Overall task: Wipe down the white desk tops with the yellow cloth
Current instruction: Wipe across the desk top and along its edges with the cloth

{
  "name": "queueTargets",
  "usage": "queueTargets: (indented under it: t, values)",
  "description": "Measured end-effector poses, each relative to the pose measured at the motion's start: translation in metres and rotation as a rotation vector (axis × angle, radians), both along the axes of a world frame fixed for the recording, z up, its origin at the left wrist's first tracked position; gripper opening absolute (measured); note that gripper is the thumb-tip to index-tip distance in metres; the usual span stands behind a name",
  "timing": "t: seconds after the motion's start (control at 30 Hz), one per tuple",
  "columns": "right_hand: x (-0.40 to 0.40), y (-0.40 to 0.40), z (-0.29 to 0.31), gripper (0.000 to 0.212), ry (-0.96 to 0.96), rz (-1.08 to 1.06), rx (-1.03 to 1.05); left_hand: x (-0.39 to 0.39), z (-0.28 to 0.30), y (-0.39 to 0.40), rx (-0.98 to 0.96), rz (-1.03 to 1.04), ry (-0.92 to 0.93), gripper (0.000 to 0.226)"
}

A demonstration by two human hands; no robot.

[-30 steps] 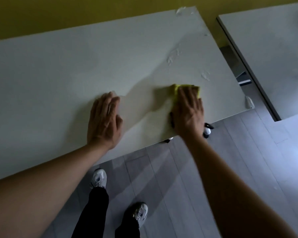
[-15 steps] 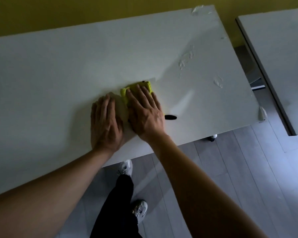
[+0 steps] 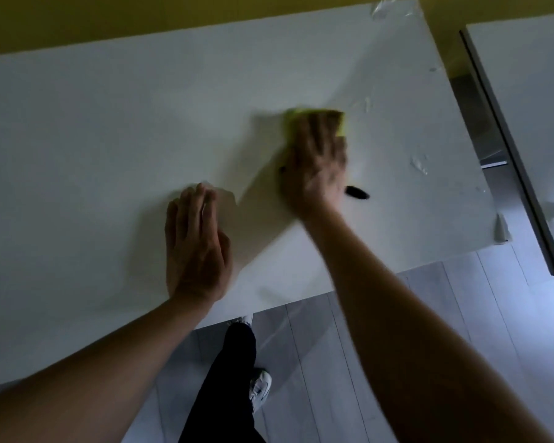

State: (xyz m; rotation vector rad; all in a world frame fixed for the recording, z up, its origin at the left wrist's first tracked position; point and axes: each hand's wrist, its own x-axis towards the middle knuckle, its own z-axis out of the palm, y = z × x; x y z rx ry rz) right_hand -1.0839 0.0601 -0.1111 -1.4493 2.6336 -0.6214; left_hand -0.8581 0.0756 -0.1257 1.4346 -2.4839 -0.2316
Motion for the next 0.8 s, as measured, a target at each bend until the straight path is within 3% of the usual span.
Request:
queueTargets:
  t: [0.13, 0.23, 0.43, 0.57, 0.63, 0.8]
  values:
    - [0.079, -0.034, 0.003, 0.059, -0.007, 0.377, -0.067, -0.001, 0.000, -0.001, 0.023, 0.021, -0.042, 0.064]
    - [0.054, -0.043, -0.003, 0.060, 0.016, 0.455, -0.042, 0.000, 0.003, -0.002, 0.023, 0.014, -0.017, 0.064]
    - [-0.088, -0.039, 0.006, 0.065, -0.037, -0.099, 0.065, 0.000, 0.006, 0.001, -0.001, -0.010, 0.023, 0.061]
    - [-0.091, -0.048, 0.017, 0.068, -0.061, -0.323, 0.088, 0.000, 0.007, 0.000, 0.038, -0.021, 0.025, 0.063]
    - [-0.060, -0.060, 0.017, 0.074, -0.040, -0.235, 0.080, -0.001, 0.009, -0.003, 0.070, -0.014, 0.020, 0.064]
    - [0.059, -0.095, 0.015, 0.061, 0.033, 0.351, 0.049, -0.002, 0.012, -0.002, 0.116, -0.011, -0.003, 0.065]
